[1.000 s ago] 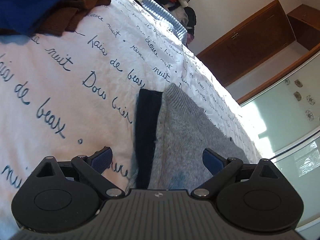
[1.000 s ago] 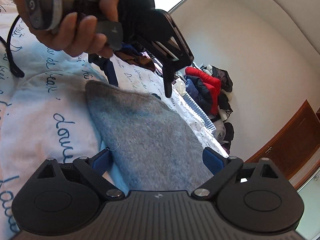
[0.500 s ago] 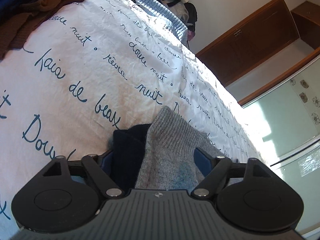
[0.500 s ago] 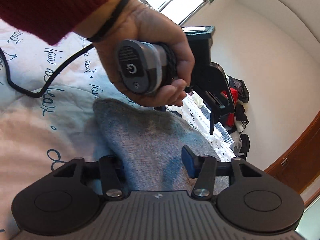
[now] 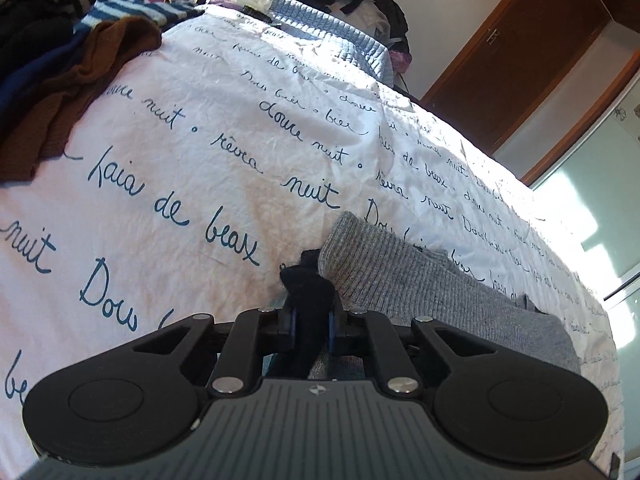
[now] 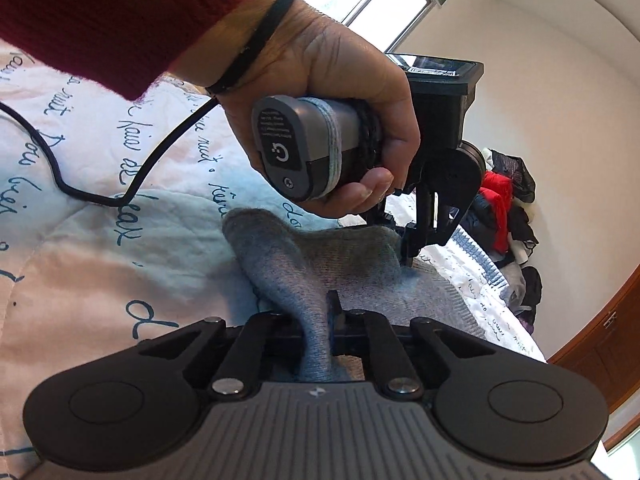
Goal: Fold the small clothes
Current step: 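Lift the grasped sweater edge with both grippers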
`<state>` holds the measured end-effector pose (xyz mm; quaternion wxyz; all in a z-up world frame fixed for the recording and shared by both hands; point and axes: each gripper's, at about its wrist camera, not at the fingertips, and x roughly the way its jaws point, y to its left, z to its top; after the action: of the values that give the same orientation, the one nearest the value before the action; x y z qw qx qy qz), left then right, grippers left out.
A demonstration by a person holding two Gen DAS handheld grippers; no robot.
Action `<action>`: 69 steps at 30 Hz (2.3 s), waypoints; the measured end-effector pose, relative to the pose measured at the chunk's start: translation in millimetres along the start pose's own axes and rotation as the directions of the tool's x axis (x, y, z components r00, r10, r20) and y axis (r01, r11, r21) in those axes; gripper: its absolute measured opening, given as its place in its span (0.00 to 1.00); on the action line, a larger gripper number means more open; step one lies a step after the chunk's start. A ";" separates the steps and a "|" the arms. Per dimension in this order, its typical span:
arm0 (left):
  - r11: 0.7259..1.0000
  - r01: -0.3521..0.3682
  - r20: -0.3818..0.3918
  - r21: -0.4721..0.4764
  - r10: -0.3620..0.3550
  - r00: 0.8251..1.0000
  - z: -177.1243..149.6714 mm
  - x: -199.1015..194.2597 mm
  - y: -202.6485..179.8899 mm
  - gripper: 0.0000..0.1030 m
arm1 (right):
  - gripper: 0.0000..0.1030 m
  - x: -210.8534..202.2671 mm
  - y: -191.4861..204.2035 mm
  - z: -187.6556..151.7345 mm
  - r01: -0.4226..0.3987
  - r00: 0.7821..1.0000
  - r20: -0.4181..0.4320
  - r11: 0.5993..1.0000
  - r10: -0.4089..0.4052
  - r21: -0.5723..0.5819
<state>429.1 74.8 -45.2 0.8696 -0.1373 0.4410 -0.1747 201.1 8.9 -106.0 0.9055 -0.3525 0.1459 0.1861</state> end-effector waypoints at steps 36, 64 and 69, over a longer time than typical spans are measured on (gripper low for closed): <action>0.991 0.049 0.152 0.125 -0.068 0.986 -12.1 -57.0 -170.1 0.11 | 0.06 -113.5 -184.7 -120.6 -0.347 0.937 0.326 0.406 0.121 0.845; 0.962 0.038 0.049 0.269 -0.053 0.997 -55.0 -17.5 -257.0 0.62 | 0.06 -155.2 -194.2 -210.5 -0.315 0.946 0.297 0.160 0.126 0.935; 0.927 0.002 0.051 0.375 -0.023 0.998 -94.0 -32.0 -250.8 0.72 | 0.07 -151.7 -197.7 -222.4 -0.304 0.945 0.284 0.116 0.159 0.946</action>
<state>289.1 -145.7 22.4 0.8904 0.0236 0.3747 -0.2575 123.7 -315.5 -88.3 0.8816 0.3558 0.2329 0.2048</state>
